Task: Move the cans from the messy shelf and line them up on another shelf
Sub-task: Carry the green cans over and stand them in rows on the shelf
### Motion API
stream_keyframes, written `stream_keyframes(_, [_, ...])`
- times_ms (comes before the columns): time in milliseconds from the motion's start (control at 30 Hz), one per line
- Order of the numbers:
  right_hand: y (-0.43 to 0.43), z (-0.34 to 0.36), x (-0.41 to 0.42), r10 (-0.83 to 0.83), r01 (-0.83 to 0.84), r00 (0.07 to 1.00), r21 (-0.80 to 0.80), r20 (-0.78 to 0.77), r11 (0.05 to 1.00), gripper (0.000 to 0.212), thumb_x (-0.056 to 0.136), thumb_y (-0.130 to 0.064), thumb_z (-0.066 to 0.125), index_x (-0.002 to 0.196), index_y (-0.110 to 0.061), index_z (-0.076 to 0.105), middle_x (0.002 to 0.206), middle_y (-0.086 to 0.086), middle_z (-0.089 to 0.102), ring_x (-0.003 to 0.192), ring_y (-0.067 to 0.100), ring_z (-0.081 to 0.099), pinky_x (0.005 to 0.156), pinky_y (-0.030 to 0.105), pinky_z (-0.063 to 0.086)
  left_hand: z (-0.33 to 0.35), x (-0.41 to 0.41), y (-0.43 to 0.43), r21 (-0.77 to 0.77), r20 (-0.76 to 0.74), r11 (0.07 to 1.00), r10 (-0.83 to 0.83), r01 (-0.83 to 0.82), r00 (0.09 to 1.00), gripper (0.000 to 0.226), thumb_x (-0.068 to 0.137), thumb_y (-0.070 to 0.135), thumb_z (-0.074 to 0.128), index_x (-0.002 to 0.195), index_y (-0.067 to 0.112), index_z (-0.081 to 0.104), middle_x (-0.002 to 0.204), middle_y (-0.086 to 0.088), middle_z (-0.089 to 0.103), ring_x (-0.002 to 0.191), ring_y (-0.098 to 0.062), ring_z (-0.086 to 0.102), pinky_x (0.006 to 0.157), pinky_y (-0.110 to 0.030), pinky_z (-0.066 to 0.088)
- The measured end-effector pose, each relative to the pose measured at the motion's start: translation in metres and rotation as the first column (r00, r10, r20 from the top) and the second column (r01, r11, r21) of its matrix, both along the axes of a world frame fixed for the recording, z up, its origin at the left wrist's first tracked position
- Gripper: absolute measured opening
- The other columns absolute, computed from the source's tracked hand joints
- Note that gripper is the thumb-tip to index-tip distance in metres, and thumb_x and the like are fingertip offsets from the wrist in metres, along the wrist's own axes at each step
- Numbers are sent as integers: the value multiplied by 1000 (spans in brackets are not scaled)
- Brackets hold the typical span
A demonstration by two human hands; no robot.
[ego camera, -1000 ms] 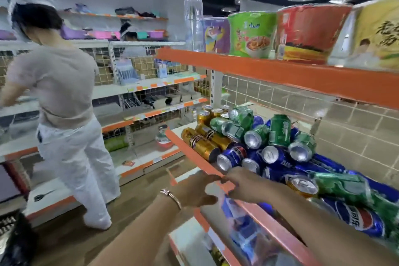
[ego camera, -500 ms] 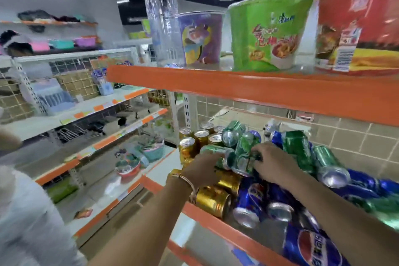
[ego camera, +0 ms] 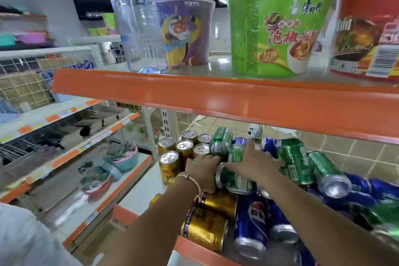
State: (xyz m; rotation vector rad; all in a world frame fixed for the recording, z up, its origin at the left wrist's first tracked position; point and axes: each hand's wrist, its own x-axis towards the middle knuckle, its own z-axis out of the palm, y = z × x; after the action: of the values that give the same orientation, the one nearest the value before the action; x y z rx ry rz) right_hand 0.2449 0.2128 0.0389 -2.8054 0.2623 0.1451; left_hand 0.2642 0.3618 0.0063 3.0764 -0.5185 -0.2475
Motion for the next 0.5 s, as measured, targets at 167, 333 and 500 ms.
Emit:
stream_keyframes(167, [-10, -4, 7, -28, 21, 999, 291, 19, 956, 119, 56, -66, 73, 148, -27, 8, 137, 6, 49, 130, 35, 41, 106, 55, 33, 10, 5, 7, -93, 111, 994, -48, 59, 993, 76, 63, 35, 76, 128, 28, 37, 124, 4, 56, 119, -23, 52, 109, -57, 24])
stream_keyframes(333, [-18, 4, -6, -31, -33, 991, 469, 130, 883, 107, 61, -43, 84, 146, -18, 24, 141, 6, 41, 127, 28, 43, 103, 45, 39, 31, 1, 14, -607, 45, 788, 165, -104, 985, 57, 58, 35, 79, 103, 22, 46, 95, 6, 62, 85, -18, 60, 68, -31, 48])
stream_keyframes(500, [-29, 20, -29, -114, -55, 968, 636, 221, 770, 108, 40, -54, 85, 133, -21, 41, 129, 0, 53, 114, 23, 54, 96, 49, 47, 56, -13, -10, -876, -13, 465, 244, -129, 970, 53, 55, 40, 77, 98, 25, 49, 86, 9, 63, 81, -14, 63, 71, -35, 54])
